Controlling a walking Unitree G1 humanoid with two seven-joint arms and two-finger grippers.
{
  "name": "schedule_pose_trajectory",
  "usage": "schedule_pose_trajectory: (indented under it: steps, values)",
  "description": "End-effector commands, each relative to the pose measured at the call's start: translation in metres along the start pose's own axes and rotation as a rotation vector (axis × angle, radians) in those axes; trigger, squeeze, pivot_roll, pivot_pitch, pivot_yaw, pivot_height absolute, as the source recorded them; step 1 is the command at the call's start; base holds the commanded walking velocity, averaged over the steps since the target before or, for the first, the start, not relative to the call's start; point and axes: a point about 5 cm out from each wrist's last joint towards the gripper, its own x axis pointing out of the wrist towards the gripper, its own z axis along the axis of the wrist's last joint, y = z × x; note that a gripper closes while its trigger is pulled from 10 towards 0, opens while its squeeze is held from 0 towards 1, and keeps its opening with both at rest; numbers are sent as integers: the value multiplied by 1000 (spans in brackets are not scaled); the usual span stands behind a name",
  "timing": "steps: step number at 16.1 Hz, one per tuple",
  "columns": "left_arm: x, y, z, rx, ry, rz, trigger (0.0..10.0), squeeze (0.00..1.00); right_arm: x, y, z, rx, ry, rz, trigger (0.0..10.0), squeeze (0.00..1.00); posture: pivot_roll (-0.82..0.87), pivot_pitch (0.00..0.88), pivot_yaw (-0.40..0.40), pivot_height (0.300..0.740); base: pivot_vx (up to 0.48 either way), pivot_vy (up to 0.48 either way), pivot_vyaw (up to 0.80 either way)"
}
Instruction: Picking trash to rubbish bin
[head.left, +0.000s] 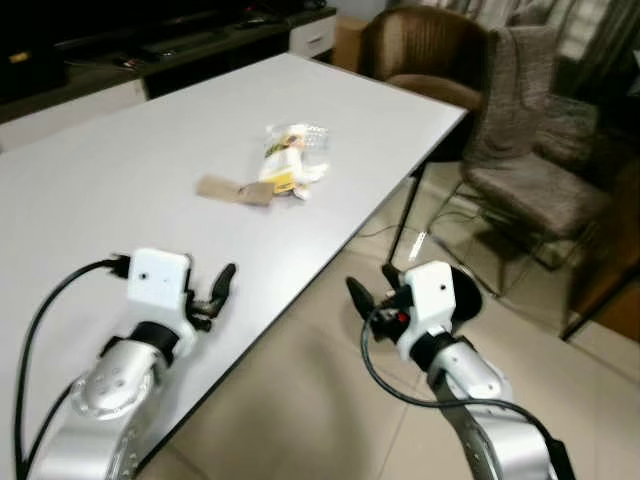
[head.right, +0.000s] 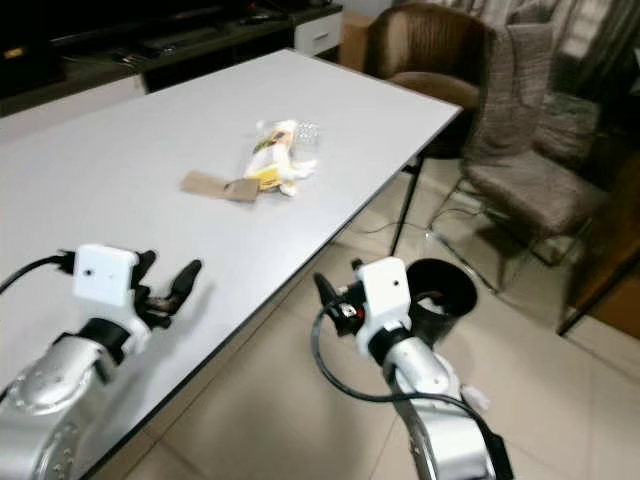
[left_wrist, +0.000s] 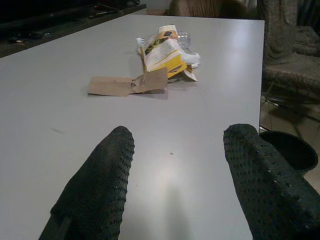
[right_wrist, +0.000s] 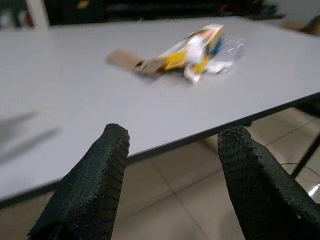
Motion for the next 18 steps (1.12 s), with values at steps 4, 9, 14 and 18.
schedule_pose_trajectory:
  steps: [4,9,14,18]
  values:
    - [1,0,-11,51,36,35,10000,0,4,4,2,12,-4,41,10000,0,66,0,-75,740,0,0,800]
    - [-1,1,-13,-3,35,56,10000,0,8,5,4,26,-21,48,10000,0,75,0,-73,740,0,0,800]
    - [5,2,-12,20,31,67,10000,0,10,6,4,25,-21,54,10000,0,73,0,-71,740,0,-124,800]
    - [3,-1,-15,18,57,61,10000,0,10,2,-4,78,20,6,10000,0,76,0,-68,740,0,-421,200]
